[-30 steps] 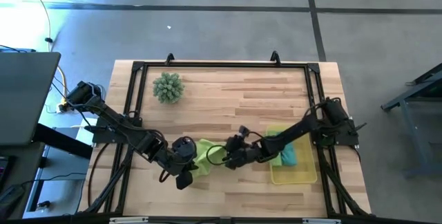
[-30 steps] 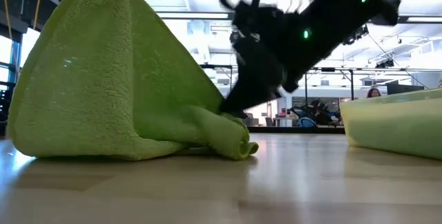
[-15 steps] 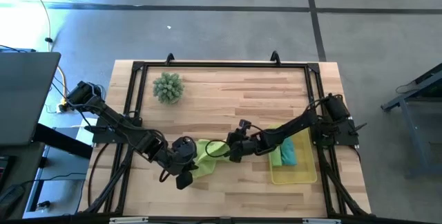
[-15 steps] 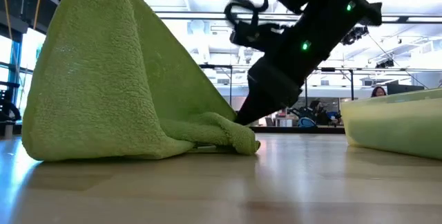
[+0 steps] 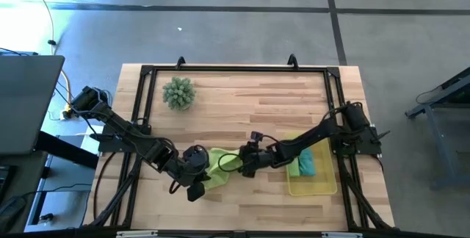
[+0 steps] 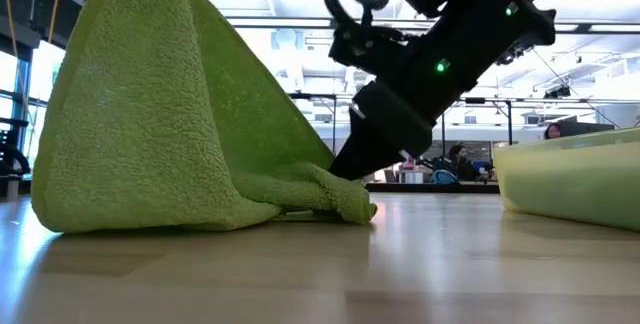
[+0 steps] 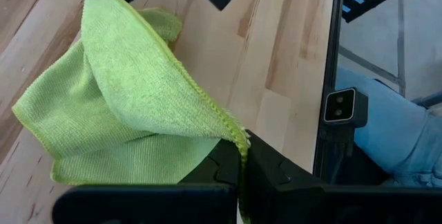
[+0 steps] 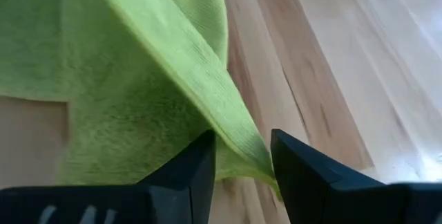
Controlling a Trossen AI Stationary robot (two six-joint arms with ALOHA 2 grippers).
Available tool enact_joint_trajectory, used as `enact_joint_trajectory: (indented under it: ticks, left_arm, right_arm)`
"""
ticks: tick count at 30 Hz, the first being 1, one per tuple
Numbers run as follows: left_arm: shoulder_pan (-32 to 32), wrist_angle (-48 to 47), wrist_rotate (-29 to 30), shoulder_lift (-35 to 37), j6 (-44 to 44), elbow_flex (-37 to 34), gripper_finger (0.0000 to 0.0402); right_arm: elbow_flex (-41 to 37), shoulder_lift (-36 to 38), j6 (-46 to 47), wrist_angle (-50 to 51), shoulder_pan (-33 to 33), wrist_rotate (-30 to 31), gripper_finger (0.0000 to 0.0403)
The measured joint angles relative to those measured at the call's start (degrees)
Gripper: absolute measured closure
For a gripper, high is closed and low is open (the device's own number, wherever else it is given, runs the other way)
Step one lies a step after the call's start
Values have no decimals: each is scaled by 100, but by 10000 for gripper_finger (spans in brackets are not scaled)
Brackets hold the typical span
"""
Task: Roll microfiber towels into tight, uniform cylinder then place into a basket
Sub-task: Fold the light green cloth
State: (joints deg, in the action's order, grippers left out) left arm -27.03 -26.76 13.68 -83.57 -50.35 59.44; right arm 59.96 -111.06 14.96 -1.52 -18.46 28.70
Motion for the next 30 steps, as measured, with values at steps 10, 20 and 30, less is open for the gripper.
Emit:
enact_joint_trajectory:
  ticks: [10,20,30]
  left_arm:
    - [-9,-81,-64,0,0,1,401]
    - [261,-1383,-24,0,256,2,401]
    - [1176,-3935,595,42,1432,984,401]
  right_arm:
    - [0,-29,-342,82,11,208,390]
    - [0,881,-820,1135,57,335,398]
    - [0,2202,-2240,1773,664,385,402]
